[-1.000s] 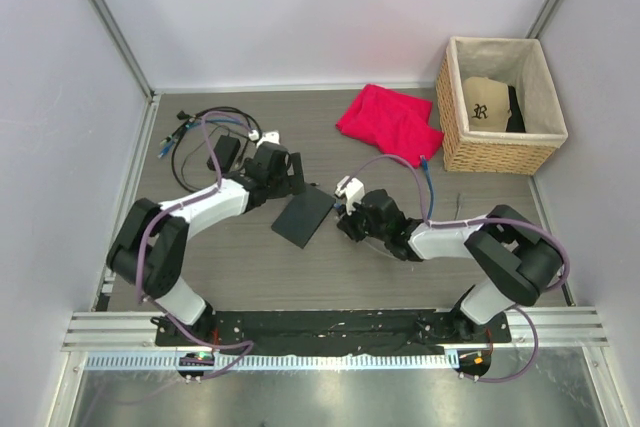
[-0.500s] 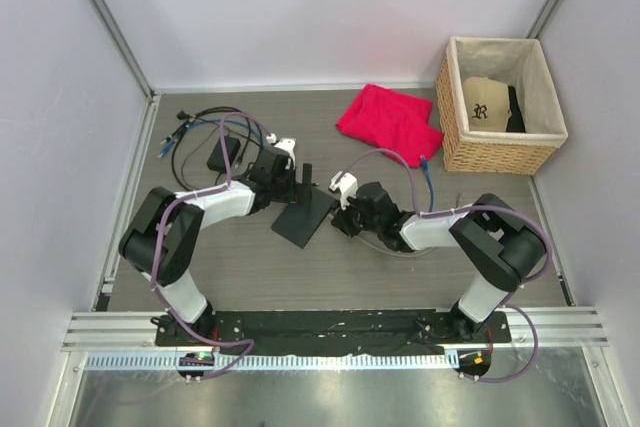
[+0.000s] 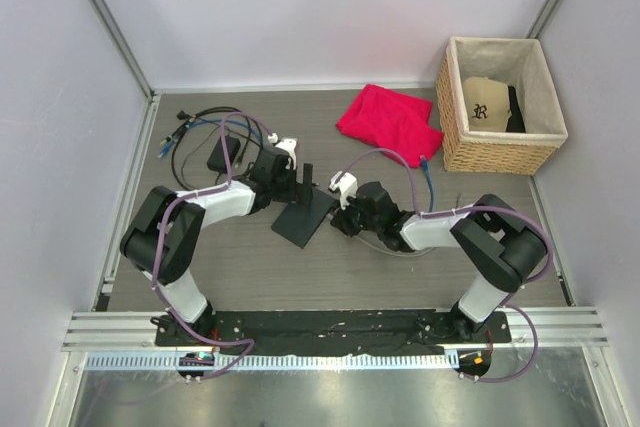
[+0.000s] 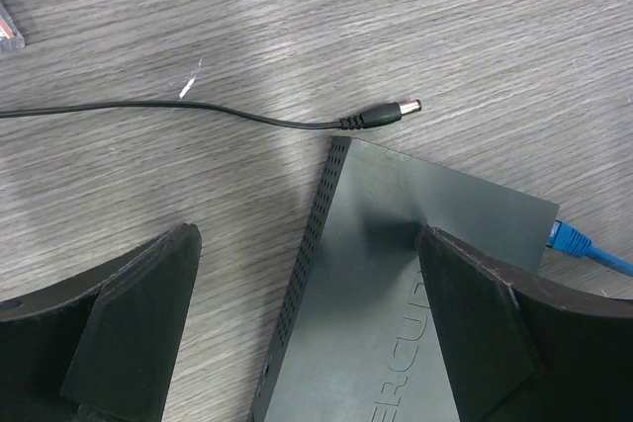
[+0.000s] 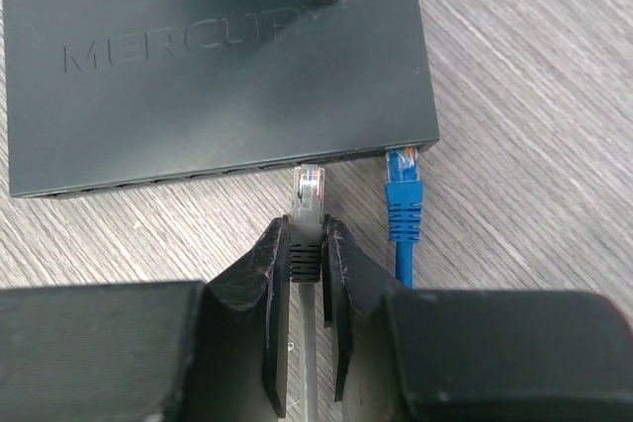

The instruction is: Insert the plug into the switch port

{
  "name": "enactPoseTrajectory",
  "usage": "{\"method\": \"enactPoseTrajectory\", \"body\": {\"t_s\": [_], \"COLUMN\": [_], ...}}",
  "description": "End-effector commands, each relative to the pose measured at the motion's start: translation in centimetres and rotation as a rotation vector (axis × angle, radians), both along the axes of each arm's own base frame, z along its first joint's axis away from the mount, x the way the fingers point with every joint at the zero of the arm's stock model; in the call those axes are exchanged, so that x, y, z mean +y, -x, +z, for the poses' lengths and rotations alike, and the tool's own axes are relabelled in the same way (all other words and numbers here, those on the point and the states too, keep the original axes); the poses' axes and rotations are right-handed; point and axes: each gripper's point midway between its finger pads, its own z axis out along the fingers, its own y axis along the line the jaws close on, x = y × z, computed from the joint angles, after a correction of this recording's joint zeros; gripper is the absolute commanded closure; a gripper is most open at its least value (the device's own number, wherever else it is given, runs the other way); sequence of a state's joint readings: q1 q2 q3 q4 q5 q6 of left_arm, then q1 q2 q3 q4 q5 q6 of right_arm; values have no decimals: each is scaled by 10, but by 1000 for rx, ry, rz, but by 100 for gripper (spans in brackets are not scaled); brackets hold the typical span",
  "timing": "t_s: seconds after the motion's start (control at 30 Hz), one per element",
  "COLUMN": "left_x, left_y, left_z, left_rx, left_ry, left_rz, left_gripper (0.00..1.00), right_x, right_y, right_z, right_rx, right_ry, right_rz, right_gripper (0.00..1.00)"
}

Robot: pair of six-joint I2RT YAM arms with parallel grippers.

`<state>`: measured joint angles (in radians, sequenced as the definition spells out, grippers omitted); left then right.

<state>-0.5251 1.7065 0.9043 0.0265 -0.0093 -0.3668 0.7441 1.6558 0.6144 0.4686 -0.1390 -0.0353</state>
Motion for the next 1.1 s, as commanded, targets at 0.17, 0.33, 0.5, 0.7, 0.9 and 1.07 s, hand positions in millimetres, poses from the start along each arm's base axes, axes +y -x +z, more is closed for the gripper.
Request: {"method": "enactPoseTrajectory", "body": {"t_s": [0.17,0.33,0.5,0.7,0.9,1.07], "left_x": [3,1,-5,-8,-14,-17], "left_y": [-2,-2,2,3,6,15], "left_z": [-10,-10,-10,-9,-11,-16], "left_rx": [12,12,25,28,44,76], "left_ry": [-36,-30,0,20,43,65], "left_rz": [-17,-24,-52,-52,-74,-98], "left_gripper": [4,4,4,4,4,4], "right_x": [10,12,15,15,17,22], "right_y": [-18,-18,-18,-18,-19,-23], "right_z": [39,35,29,22,25,40], "right_rx": [-84,-76,-68,-63,-71,-99], "right_ry": [-64,-60,-61,-60,-71,-90], "right_rz": [-15,-9,-2,-3,-2,14], "right_gripper": [99,99,99,99,99,99]}}
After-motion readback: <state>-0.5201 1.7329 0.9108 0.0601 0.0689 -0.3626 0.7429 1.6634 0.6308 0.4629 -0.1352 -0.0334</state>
